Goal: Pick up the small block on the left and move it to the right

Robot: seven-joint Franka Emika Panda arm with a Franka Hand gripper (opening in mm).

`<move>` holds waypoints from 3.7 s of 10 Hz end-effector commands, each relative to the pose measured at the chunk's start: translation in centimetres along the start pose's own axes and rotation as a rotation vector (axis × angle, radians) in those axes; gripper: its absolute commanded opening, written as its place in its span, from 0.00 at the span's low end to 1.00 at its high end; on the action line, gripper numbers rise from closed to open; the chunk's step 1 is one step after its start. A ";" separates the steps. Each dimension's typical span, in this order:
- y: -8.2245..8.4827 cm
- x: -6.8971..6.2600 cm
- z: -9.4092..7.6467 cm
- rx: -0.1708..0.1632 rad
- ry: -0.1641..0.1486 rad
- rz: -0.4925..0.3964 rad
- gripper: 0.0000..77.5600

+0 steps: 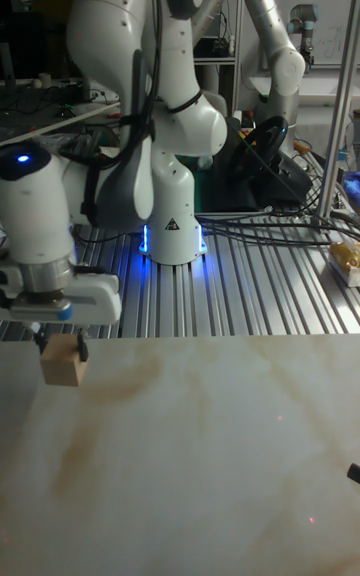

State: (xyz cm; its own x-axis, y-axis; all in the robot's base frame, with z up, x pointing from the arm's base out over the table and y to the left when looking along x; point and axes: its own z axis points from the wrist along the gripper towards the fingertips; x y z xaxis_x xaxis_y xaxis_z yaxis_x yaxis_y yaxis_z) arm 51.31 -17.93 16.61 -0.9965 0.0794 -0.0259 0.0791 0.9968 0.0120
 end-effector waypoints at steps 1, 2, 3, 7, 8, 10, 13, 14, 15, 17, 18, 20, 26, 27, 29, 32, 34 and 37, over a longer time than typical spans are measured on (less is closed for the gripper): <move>4.0 1.6 -0.2 0.013 -0.011 0.036 0.02; 4.7 2.0 -0.1 0.009 -0.016 0.042 0.02; 5.3 2.2 -0.3 0.008 -0.015 0.038 0.02; 7.8 3.5 -0.7 0.019 -0.007 0.027 0.02; 8.2 3.9 -0.5 0.024 -0.007 0.009 0.02; 8.9 4.5 -0.3 0.020 -0.001 -0.006 0.02; 10.5 5.8 -0.5 0.025 -0.002 0.002 0.02; 10.7 6.0 -0.5 0.026 -0.003 0.004 0.02; 11.6 7.0 -0.4 0.034 -0.003 0.003 0.02; 12.3 7.8 -0.2 0.042 -0.004 -0.001 0.02; 12.9 8.1 0.0 0.039 -0.003 -0.004 0.02; 13.5 8.4 0.2 0.031 -0.001 0.002 0.02; 15.0 9.9 0.4 0.038 -0.007 0.029 0.02; 15.3 10.5 0.4 0.046 -0.007 0.044 0.02; 15.4 10.9 0.5 0.047 -0.011 0.058 0.02; 15.4 10.9 0.5 0.062 -0.023 0.039 0.02; 15.4 10.9 0.5 0.063 -0.024 0.029 0.02; 15.4 10.9 0.5 0.106 0.008 -0.040 0.02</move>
State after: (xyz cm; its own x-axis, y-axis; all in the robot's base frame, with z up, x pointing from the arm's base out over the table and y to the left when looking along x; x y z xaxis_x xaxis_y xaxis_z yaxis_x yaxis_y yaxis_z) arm 41.57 -1.72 15.96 -0.9940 0.1034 -0.0357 0.1056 0.9923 -0.0645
